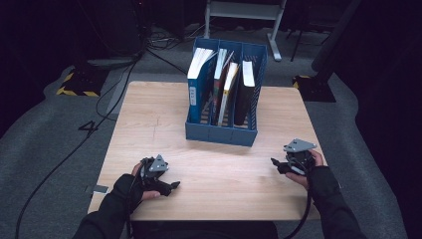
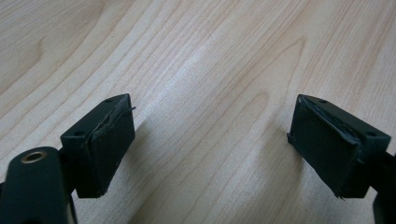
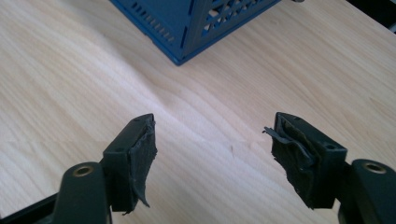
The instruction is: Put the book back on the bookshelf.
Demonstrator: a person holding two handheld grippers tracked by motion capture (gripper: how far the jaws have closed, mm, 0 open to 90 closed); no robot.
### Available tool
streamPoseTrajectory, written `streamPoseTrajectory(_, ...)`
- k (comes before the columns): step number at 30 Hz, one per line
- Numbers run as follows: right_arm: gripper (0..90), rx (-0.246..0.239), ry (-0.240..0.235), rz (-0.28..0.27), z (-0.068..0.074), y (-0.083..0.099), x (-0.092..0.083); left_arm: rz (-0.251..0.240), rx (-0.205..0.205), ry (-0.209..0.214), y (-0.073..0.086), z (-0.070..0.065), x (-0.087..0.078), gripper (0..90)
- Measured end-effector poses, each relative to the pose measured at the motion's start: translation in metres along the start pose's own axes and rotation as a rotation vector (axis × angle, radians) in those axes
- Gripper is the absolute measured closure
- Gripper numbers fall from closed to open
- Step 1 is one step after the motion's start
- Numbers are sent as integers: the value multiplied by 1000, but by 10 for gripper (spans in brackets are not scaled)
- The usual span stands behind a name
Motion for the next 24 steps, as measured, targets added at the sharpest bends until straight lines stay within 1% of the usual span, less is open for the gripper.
streamPoseTrajectory(2, 307, -8, 4, 4, 1, 8, -2, 1, -1, 0, 0, 0, 0, 146)
streamPoseTrajectory(4, 306, -11, -1, 2, 2, 17, -4, 0, -1, 0, 0, 0, 0, 146)
streamPoseTrajectory(6, 303, -16, -5, 13, 2, 25, -5, 0, 0, 0, 0, 0, 0, 145)
streamPoseTrajectory(13, 303, 4, -26, 20, 3, 54, -9, 0, 0, 0, 0, 0, 0, 146)
streamPoseTrajectory(16, 303, 20, -36, 22, 2, 65, -11, 0, -1, 0, 0, 0, 0, 146)
streamPoseTrajectory(19, 301, 51, -44, 18, -1, 78, -12, 0, 0, 0, 0, 0, 0, 146)
streamPoseTrajectory(22, 301, 75, -44, 11, -5, 86, -15, 0, 0, 0, 0, 0, 0, 145)
streamPoseTrajectory(24, 289, 113, -43, 3, -9, 94, -18, 0, 0, 0, 0, 0, 0, 146)
Point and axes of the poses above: each handheld gripper's, and its own axes: x roughly forward along the jaws, y roughly out of its underside, z roughly to its left, the point moved 8 cm from there along x, roughly forward along the jaws, and after that the axes turned 4 degrees about -x, right-handed, at the moved point
